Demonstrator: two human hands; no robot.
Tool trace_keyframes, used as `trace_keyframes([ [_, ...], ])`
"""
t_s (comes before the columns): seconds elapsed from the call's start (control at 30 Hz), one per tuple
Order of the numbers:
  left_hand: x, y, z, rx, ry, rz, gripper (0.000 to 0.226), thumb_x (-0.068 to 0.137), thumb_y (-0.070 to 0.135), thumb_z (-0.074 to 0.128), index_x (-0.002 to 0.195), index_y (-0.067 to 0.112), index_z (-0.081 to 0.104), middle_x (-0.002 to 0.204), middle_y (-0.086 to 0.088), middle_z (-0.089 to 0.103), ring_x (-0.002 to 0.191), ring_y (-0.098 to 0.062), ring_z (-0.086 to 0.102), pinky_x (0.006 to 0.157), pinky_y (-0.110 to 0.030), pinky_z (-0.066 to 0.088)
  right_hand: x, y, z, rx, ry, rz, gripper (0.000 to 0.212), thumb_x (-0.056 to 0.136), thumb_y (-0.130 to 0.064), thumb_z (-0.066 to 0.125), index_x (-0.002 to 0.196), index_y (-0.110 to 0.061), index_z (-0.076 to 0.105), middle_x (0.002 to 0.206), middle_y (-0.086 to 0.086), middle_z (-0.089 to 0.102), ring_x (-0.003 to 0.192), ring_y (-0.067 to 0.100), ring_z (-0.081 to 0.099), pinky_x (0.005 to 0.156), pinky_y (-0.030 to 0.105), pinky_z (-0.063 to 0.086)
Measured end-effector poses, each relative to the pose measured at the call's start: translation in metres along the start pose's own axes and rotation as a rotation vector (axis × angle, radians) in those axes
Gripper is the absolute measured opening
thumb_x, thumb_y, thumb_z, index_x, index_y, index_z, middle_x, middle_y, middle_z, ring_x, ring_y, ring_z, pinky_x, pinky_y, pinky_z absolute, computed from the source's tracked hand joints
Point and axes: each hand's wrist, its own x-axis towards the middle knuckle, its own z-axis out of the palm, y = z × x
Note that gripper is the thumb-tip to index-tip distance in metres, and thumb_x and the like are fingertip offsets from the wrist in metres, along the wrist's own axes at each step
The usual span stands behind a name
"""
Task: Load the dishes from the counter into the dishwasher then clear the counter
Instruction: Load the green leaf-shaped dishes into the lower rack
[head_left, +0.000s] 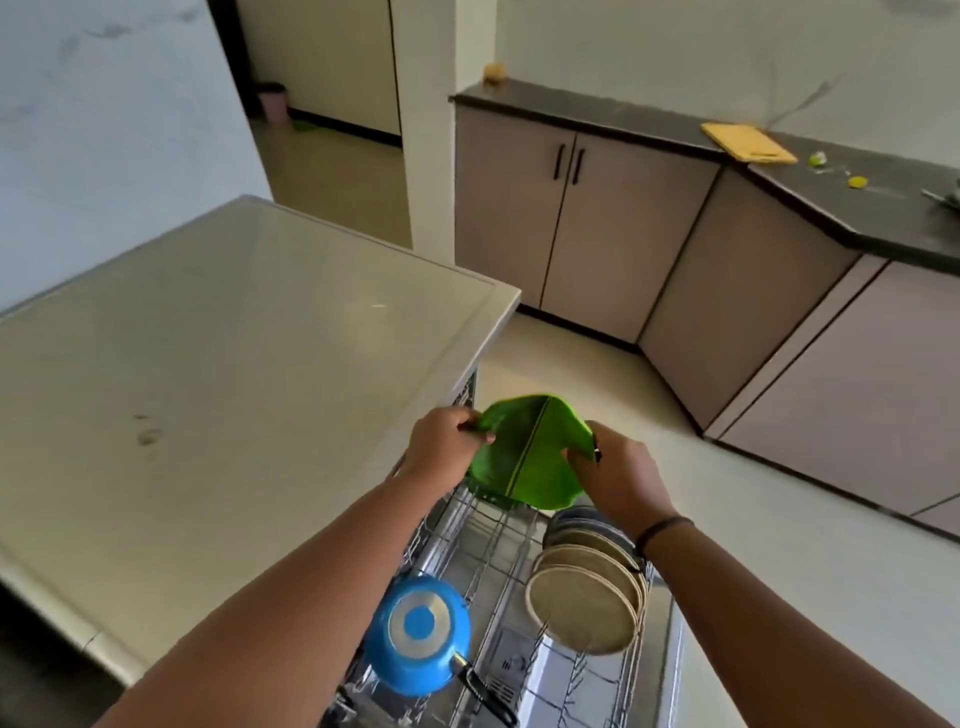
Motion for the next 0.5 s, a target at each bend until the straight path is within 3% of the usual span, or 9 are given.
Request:
trace_keyframes([
  [0.07, 0.016, -0.018, 0.016, 0.018, -0.019, 0.010, 0.006, 0.083, 0.014, 0.071, 0.080, 0.013, 0.067, 0.062, 0.005, 0.058, 0.055, -0.007, 0.051, 0.049, -0.011, 0.037, 0.010, 0.012, 0.013, -0.071, -0.029, 0.012, 0.022, 0.090, -0.020, 0.061, 0.111, -0.019, 0.065, 0.093, 0.011, 0.071, 0.087, 0.034, 0.064, 0.069, 0.034, 0.046],
  [0.17, 0.041, -0.049, 0.053, 0.011, -0.030, -0.043, 0.003, 0.085, 0.008, 0.067, 0.083, 0.007, 0.069, 0.071, -0.006, 0.064, 0.066, -0.018, 0.055, 0.056, -0.027, 0.040, 0.024, 0.040, 0.044, -0.154, -0.097, 0.047, 0.027, 0.092, -0.021, 0.057, 0.119, -0.018, 0.060, 0.099, 0.014, 0.070, 0.093, 0.036, 0.063, 0.069, 0.033, 0.044],
  [0.3, 0.062, -0.096, 0.111, 0.082, -0.027, -0.097, 0.012, 0.086, 0.014, 0.066, 0.097, 0.017, 0.071, 0.088, -0.007, 0.071, 0.080, -0.022, 0.064, 0.066, -0.026, 0.048, 0.034, 0.095, 0.093, -0.170, -0.151, 0.127, 0.023, 0.096, -0.021, 0.052, 0.117, -0.015, 0.059, 0.097, 0.012, 0.071, 0.092, 0.034, 0.065, 0.064, 0.027, 0.036],
  [0.43, 0.086, -0.154, 0.159, 0.143, -0.071, -0.153, 0.013, 0.084, 0.016, 0.069, 0.097, 0.017, 0.071, 0.090, -0.011, 0.072, 0.085, -0.029, 0.065, 0.068, -0.031, 0.049, 0.048, 0.154, 0.153, -0.160, -0.197, 0.184, 0.024, 0.096, -0.023, 0.049, 0.115, -0.014, 0.059, 0.097, 0.014, 0.070, 0.089, 0.035, 0.065, 0.067, 0.033, 0.047],
  [0.5, 0.102, -0.179, 0.175, 0.158, -0.083, -0.151, 0.019, 0.083, 0.017, 0.071, 0.102, 0.014, 0.072, 0.094, -0.010, 0.072, 0.085, -0.025, 0.064, 0.066, -0.028, 0.046, 0.057, 0.181, 0.185, -0.133, -0.195, 0.209, 0.021, 0.094, -0.022, 0.051, 0.110, -0.012, 0.061, 0.096, 0.017, 0.070, 0.089, 0.038, 0.064, 0.065, 0.034, 0.044],
])
